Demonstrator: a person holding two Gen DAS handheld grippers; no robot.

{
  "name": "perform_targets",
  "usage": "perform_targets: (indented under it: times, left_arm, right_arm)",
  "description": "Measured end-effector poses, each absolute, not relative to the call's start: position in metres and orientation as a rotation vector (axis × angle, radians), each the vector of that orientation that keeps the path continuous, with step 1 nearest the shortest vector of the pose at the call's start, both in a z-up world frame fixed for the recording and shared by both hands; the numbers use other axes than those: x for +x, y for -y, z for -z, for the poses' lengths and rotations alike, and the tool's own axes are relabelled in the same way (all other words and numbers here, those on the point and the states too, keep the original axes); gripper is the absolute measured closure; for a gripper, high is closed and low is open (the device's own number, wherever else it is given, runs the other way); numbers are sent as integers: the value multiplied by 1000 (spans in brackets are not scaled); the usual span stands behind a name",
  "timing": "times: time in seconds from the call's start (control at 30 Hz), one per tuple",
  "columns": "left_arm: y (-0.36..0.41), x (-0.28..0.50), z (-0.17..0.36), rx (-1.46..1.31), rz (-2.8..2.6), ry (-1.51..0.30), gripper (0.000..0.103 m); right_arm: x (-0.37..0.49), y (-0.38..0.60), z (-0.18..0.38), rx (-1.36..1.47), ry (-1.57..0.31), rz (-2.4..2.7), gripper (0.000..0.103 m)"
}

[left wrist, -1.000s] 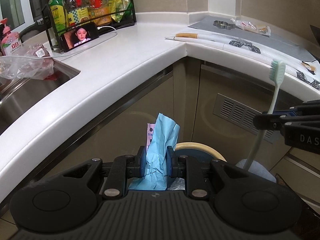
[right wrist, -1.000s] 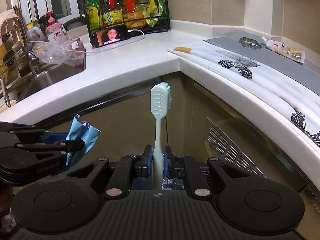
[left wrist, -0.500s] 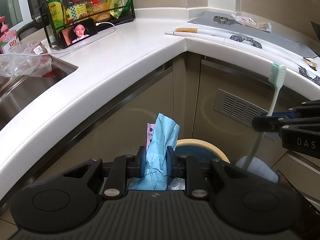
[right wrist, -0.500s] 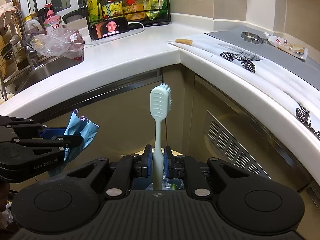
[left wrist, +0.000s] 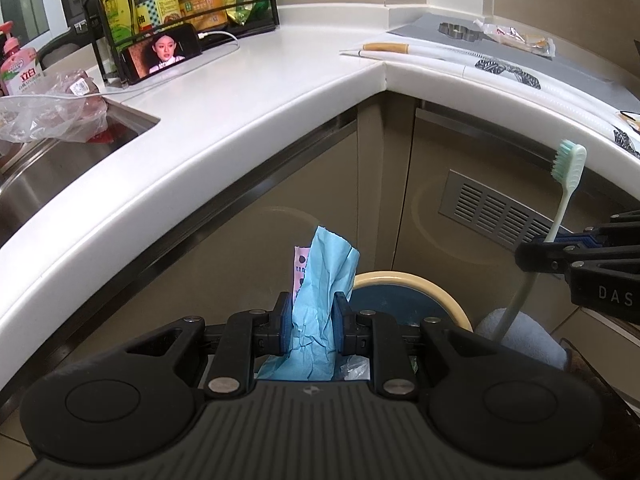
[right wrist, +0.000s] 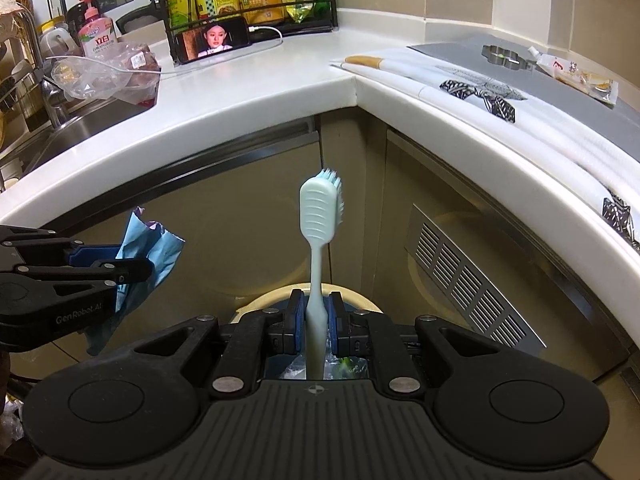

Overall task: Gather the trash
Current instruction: 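Carry the toothbrush and blue wrapper down toward the blue bin, then lower both grippers into the bin and open them to drop items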

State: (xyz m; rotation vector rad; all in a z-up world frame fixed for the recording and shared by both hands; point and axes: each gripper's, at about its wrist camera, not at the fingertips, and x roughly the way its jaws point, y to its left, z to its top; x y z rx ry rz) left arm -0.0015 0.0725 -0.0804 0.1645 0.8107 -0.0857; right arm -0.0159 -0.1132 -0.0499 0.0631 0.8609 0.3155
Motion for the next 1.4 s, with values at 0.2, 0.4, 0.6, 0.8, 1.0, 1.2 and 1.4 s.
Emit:
perform_targets:
  times: [0.2, 0.4, 0.6, 0.8, 1.0, 1.2, 1.4]
  left_arm:
    - [-71, 7, 90, 157, 90, -848, 80]
    - [-67, 19, 103, 138, 99, -899, 80]
    - [-62, 34, 117, 144, 98, -938, 80]
    - [-57, 44, 133, 151, 102, -973, 80]
    - [-56, 60, 153, 143, 106, -1029, 80]
    - [-58, 75, 180, 119, 110, -1111, 79]
    - [-49, 90, 202, 136, 121, -1155, 79]
  right_arm:
    - [-10, 109, 60, 55, -895, -316, 89]
    - [-2, 107, 75, 45, -937, -320, 89]
    - [6, 105, 90, 42, -979, -319, 89]
    - [16, 102, 110, 41, -1022, -315, 89]
    - [28, 99, 130, 29, -1079, -314, 89]
    - [37, 89, 154, 8, -1140, -313, 89]
    - [55, 86, 180, 2, -1208, -304, 89]
